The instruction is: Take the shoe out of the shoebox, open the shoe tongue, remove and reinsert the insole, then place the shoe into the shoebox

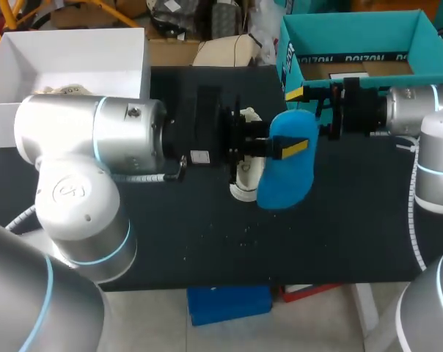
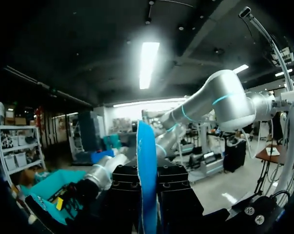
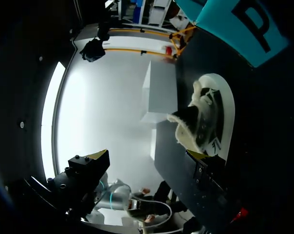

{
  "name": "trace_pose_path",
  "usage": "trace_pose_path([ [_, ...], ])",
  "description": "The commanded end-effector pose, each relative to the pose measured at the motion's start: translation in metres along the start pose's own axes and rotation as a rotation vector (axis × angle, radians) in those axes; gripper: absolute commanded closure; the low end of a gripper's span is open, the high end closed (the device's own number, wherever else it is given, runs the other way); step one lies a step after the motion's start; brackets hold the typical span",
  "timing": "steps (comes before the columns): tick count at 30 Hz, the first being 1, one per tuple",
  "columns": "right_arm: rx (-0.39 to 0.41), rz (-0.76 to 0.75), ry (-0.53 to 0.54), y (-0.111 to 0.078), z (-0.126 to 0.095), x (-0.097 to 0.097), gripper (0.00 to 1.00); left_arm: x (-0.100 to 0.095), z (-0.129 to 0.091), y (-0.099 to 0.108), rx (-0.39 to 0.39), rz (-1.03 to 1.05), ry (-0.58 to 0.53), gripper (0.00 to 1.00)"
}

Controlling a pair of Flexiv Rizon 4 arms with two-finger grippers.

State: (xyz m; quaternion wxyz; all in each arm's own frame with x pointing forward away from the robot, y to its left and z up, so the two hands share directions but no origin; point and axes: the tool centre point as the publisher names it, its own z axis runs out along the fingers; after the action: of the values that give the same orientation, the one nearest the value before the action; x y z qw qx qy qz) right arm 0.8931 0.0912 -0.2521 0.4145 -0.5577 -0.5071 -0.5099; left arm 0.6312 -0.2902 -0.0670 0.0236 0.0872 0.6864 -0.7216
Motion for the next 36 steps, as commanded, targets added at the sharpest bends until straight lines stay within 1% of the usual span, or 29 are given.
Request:
trace_pose_path([
  [1,-0.003,0.000,0.000,0.000,0.001,0.000,0.00,0.023,-0.022,0.027,0.045,0.198,-0.078,1.00],
  [2,-0.003,0.000,0.000,0.000,0.001,0.000,0.00,0.023,-0.024,0.031,0.040,0.219,-0.089,1.00],
  [3,-0.003,0.000,0.000,0.000,0.001,0.000,0.00,0.023,-0.026,0.033,0.013,0.248,-0.092,1.00],
  [5,-0.003,0.000,0.000,0.000,0.001,0.000,0.00,0.022,-0.027,0.035,-0.013,0.277,-0.091,1.00],
  [7,-0.003,0.000,0.000,0.000,0.001,0.000,0.00,0.022,-0.029,0.037,-0.081,0.310,-0.084,1.00],
  [24,-0.003,0.000,0.000,0.000,0.001,0.000,0.00,0.022,-0.029,0.037,-0.081,0.310,-0.084,1.00],
  [25,-0.003,0.000,0.000,0.000,0.001,0.000,0.00,0.027,-0.024,0.030,-0.066,0.411,-0.064,1.00],
  [26,-0.003,0.000,0.000,0.000,0.001,0.000,0.00,0.029,-0.021,0.027,-0.014,0.497,-0.038,1.00],
  [27,-0.003,0.000,0.000,0.000,0.001,0.000,0.00,0.033,-0.020,0.024,0.009,0.570,-0.015,1.00],
  [28,-0.003,0.000,0.000,0.000,0.001,0.000,0.00,0.033,-0.020,0.025,0.008,0.634,0.001,1.00],
  [30,-0.003,0.000,0.000,0.000,0.001,0.000,0.00,0.031,-0.024,0.032,0.041,0.719,0.001,1.00],
  [31,-0.003,0.000,0.000,0.000,0.001,0.000,0.00,0.032,-0.025,0.036,0.028,0.740,0.009,1.00],
  [33,-0.003,0.000,0.000,0.000,0.001,0.000,0.00,0.030,-0.031,0.046,0.056,0.788,0.015,1.00],
  [35,-0.003,0.000,0.000,0.000,0.001,0.000,0.00,0.027,-0.035,0.056,0.058,0.819,0.027,1.00],
  [36,-0.003,0.000,0.000,0.000,0.001,0.000,0.00,0.027,-0.037,0.062,0.084,0.837,0.046,1.00],
])
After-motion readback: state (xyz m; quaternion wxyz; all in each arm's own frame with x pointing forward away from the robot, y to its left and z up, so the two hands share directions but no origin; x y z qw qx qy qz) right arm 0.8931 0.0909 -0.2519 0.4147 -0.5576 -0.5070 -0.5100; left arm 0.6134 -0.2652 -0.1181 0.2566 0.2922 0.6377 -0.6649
